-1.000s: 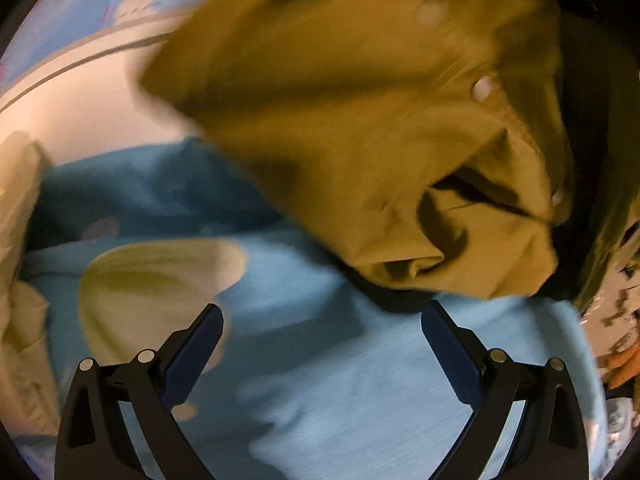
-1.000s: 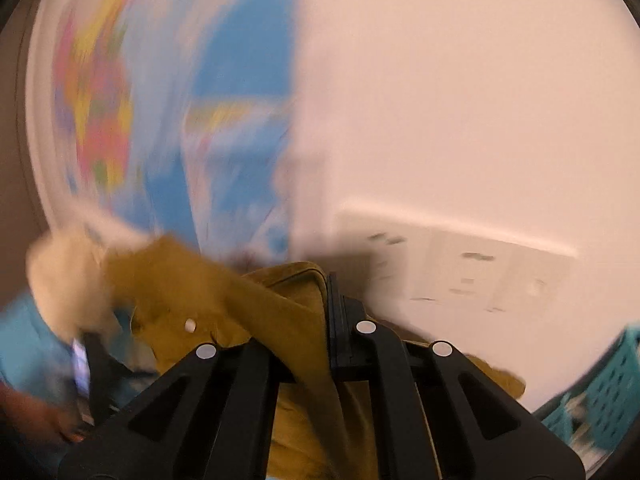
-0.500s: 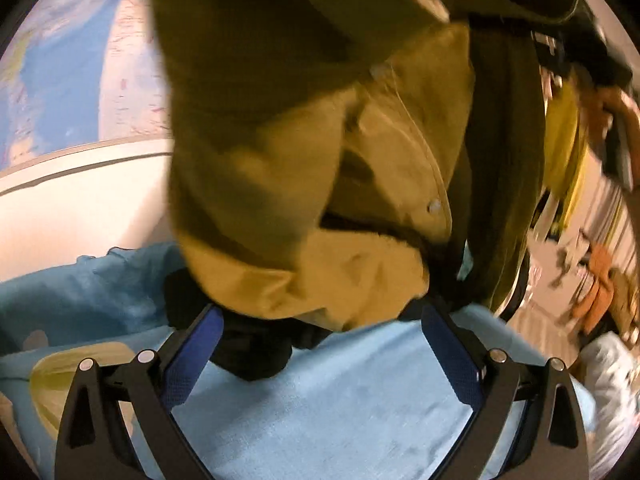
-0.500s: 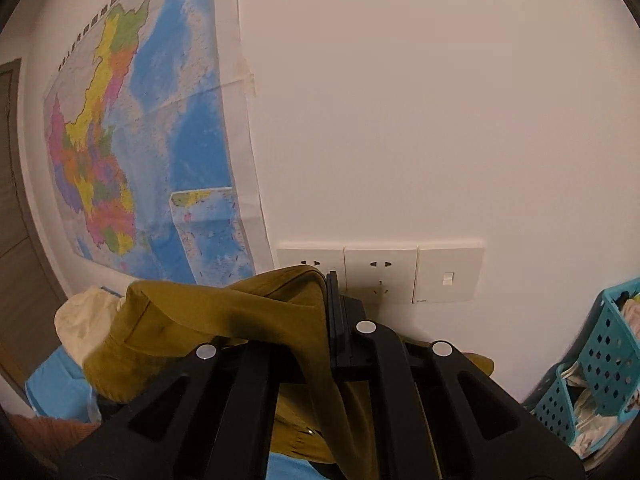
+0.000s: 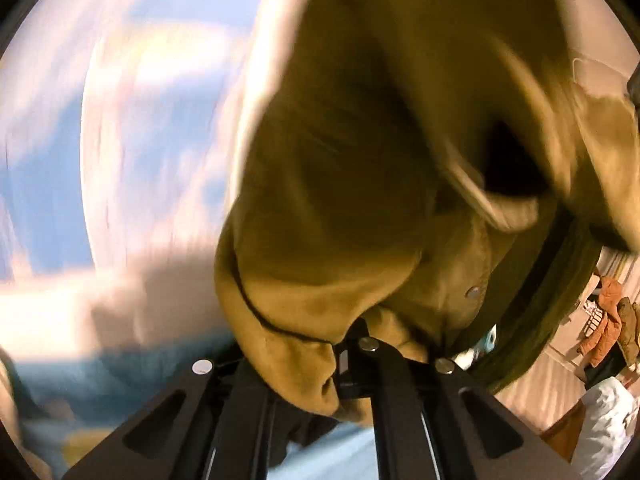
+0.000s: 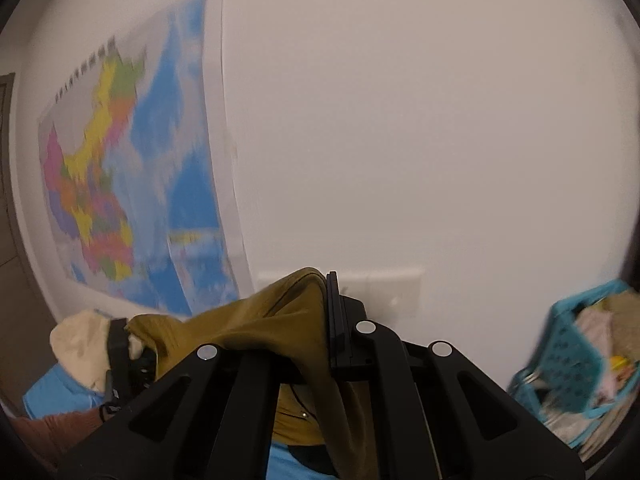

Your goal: Fold large clothes

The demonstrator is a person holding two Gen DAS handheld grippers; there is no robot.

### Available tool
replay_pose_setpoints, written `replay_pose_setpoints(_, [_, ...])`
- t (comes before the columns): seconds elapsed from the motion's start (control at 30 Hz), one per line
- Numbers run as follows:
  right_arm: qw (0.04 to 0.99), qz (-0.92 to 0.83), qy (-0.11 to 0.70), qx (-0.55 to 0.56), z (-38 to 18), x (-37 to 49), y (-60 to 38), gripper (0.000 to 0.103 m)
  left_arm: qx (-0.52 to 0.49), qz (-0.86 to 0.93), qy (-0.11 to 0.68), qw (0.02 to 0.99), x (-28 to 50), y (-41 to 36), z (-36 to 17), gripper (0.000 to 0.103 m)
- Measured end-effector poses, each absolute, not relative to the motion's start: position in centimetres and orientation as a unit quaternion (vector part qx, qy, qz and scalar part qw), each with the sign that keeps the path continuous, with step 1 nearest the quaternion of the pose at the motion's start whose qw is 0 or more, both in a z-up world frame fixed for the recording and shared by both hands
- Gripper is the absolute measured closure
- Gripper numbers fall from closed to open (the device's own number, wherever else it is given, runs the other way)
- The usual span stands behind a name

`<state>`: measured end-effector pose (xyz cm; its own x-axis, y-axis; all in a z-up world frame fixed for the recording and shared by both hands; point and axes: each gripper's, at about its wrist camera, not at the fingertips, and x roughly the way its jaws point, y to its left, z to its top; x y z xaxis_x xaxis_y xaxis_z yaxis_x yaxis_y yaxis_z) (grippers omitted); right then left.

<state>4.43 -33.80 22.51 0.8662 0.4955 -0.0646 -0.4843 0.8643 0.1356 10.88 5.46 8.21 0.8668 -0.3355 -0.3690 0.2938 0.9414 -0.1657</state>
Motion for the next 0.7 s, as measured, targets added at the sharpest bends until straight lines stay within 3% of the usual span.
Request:
replay_pose_setpoints(0.3, [0.961,0.245,-0.107,0.076,30.7,-12.9,-41.2,0.1,-0.033,-0.146,0.0,0.989,-3.4,7.3,25.8,0.1])
replay_pose_setpoints(0.7, [0.916,0.375,-0.132,0.042,29.1,-24.2,-38.6,0.099,0.064,-0.005,-0.062,0.996,-27.0,12.1,33.2,0.098])
